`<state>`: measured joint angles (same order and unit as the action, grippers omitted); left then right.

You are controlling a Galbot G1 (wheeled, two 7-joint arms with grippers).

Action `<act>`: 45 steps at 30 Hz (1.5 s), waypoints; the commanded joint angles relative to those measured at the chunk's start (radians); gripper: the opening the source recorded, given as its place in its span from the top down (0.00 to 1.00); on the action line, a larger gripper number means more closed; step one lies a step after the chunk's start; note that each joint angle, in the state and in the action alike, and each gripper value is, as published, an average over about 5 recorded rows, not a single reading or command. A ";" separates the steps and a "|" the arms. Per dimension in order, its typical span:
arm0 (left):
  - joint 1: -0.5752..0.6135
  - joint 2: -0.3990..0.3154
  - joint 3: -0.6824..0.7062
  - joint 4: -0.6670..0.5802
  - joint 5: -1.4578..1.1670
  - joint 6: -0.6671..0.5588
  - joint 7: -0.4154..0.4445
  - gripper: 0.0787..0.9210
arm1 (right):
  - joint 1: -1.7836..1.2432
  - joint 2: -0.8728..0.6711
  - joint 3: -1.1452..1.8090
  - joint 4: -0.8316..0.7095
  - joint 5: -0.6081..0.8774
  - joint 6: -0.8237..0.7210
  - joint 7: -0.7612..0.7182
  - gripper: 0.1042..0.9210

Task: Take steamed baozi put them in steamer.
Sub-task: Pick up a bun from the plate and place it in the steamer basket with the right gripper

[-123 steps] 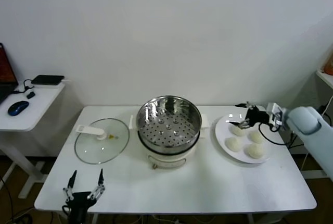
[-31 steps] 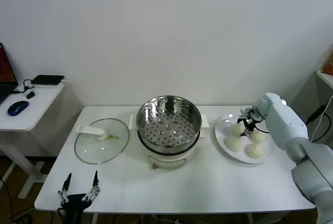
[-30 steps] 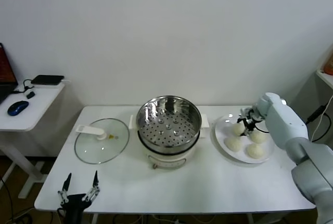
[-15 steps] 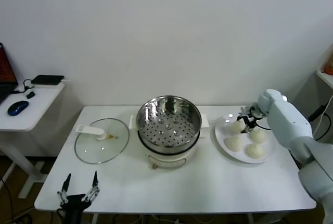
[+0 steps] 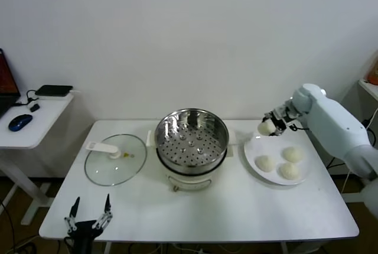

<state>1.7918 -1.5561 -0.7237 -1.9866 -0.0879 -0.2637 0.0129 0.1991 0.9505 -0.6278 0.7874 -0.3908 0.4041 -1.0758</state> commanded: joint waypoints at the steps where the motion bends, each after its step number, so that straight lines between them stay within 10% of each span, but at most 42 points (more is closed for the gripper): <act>1: 0.000 -0.003 0.002 0.000 0.002 0.002 0.001 0.12 | 0.226 -0.037 -0.233 0.215 0.143 0.075 -0.006 0.32; 17: 0.006 0.001 0.002 -0.013 0.008 0.000 0.001 0.12 | 0.464 0.206 -0.441 0.293 0.239 0.139 -0.014 0.32; 45: 0.005 0.002 -0.012 -0.018 -0.007 0.003 -0.002 0.12 | 0.179 0.462 -0.364 0.056 -0.089 0.206 0.015 0.31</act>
<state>1.7965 -1.5547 -0.7360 -2.0070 -0.0931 -0.2615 0.0109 0.4425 1.3658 -1.0210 0.9050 -0.3555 0.5845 -1.0661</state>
